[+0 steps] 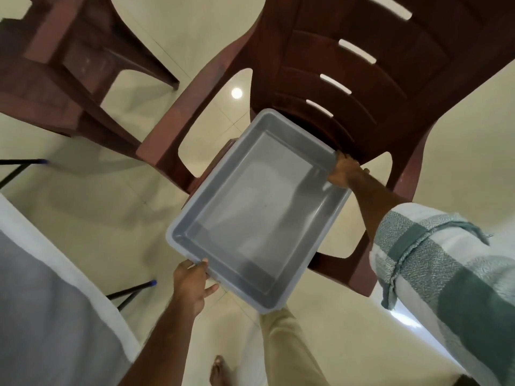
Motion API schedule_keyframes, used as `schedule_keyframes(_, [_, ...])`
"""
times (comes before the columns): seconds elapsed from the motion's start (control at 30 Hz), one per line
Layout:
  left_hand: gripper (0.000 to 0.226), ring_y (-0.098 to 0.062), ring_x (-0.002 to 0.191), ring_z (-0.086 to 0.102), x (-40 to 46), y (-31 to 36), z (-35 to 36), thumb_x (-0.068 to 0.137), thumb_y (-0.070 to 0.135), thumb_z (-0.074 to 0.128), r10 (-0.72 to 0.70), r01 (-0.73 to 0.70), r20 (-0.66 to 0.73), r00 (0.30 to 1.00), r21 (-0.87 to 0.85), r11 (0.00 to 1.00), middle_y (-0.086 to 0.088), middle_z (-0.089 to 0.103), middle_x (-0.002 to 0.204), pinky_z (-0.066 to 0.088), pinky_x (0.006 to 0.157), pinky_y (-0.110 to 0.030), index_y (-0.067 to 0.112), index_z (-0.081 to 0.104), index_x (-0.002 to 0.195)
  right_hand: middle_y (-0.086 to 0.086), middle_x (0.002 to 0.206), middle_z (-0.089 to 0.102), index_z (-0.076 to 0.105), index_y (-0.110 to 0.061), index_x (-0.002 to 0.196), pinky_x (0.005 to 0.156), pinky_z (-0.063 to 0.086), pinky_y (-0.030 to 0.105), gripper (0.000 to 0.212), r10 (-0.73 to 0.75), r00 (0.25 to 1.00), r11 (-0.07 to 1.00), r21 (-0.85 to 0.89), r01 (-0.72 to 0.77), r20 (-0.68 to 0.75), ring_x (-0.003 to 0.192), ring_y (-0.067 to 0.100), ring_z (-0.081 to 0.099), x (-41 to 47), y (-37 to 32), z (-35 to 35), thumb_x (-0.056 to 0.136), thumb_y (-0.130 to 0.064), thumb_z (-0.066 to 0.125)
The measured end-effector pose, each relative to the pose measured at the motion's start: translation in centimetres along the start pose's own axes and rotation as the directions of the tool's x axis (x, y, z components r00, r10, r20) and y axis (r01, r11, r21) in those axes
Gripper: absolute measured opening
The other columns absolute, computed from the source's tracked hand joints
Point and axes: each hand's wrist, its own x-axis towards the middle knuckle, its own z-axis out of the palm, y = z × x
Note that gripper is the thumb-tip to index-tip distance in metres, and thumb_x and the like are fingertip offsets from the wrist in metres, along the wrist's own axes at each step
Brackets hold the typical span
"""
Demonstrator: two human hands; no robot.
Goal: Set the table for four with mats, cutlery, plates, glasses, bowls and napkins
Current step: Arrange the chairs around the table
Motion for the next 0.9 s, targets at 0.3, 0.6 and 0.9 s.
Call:
schedule_keyframes(0.3, [0.009, -0.033, 0.096, 0.066, -0.1, 1.4, -4.6, 0.102, 0.011, 0.053, 0.076, -0.069, -0.069, 0.995, 0.105, 0.992, -0.014, 0.066, 0.108, 0.052, 0.077, -0.049, 0.012, 0.056, 0.11, 0.018, 0.133, 0.05, 0.053, -0.015, 0.133, 0.102, 0.045, 0.057, 0.043, -0.01, 0.963, 0.984, 0.17, 0.058, -0.27, 0.121, 0.042, 0.052, -4.2, 1.3, 0.9, 0.092, -0.003, 0.059])
schedule_keyframes(0.6, [0.023, -0.039, 0.094, 0.07, -3.3, 6.3, -12.2, 0.088, 0.006, 0.059, 0.377, -0.368, -0.155, 0.913, 0.084, 0.926, -0.018, 0.071, 0.109, 0.058, 0.081, -0.06, 0.018, 0.065, 0.106, 0.014, 0.121, 0.064, 0.062, -0.012, 0.125, 0.095, 0.048, 0.036, 0.043, -0.022, 0.891, 0.879, 0.416, 0.233, -0.453, 0.112, 0.033, 0.06, -19.6, 0.7, -3.4, 0.084, 0.0, 0.057])
schedule_keyframes(0.9, [0.046, -0.037, 0.096, 0.067, -6.2, 6.9, -12.9, 0.069, 0.038, 0.055, 0.707, -0.705, 0.093, 0.701, 0.238, 0.668, -0.021, 0.067, 0.109, 0.054, 0.09, -0.063, 0.019, 0.066, 0.11, 0.015, 0.118, 0.067, 0.067, -0.01, 0.121, 0.09, 0.049, 0.038, 0.046, 0.365, 0.731, 0.714, 0.677, 0.177, -0.576, 0.11, 0.034, 0.06, -42.3, 12.9, 3.3, 0.081, 0.002, 0.048])
